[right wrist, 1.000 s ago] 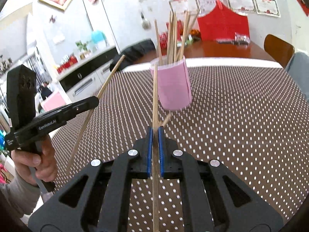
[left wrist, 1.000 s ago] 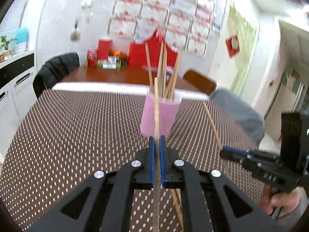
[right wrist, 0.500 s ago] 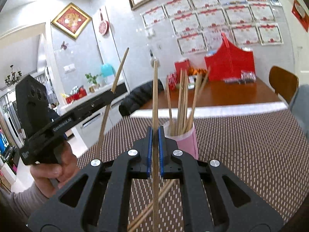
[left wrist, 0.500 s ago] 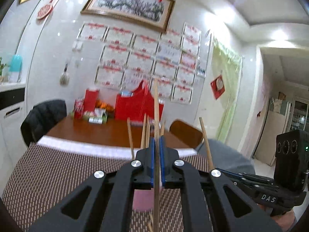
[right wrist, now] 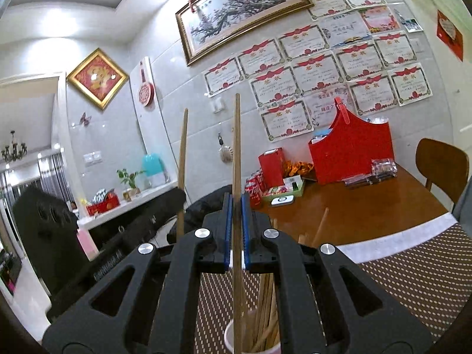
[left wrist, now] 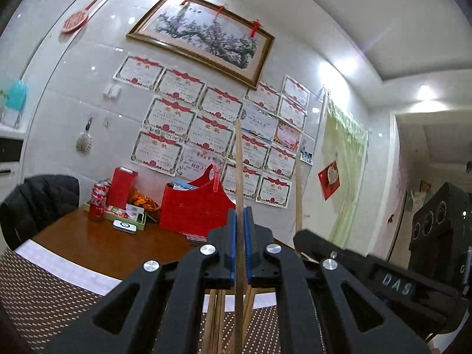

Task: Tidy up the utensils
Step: 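Lift the left tool's chopstick over the pink cup while the right tool raises its chopstick there, then open both tools to drop the chopsticks into the pink cup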

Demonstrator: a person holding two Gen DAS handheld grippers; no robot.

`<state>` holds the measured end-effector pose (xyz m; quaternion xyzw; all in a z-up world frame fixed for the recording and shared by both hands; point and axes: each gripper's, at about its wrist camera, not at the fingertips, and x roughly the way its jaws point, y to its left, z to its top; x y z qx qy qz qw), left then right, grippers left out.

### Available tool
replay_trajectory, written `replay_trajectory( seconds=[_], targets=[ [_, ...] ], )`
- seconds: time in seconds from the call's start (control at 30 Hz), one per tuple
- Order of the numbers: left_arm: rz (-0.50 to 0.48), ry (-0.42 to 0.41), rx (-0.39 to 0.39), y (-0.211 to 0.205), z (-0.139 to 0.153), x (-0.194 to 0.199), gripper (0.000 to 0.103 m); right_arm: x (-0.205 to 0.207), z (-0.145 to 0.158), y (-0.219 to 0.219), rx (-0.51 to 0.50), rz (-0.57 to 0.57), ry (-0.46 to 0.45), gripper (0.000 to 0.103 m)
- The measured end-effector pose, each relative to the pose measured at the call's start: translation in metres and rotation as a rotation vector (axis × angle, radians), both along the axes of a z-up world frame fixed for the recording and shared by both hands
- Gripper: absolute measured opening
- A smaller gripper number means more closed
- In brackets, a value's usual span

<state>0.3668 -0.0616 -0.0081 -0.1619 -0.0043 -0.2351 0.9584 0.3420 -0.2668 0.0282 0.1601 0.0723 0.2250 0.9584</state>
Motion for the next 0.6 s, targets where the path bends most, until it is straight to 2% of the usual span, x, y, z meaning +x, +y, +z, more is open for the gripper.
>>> replay_trajectory(
  seconds=[0.17,0.6],
  targets=[
    [0.009,0.013,-0.015,-0.003,-0.018,0.022,0.005,0.015,-0.006,-0.002,-0.011,-0.02,-0.021,0.006],
    [0.033,0.075,0.081,-0.024,-0.049,0.039,0.005,0.033,-0.027,0.002,-0.015,-0.029,0.023,0.006]
  ],
)
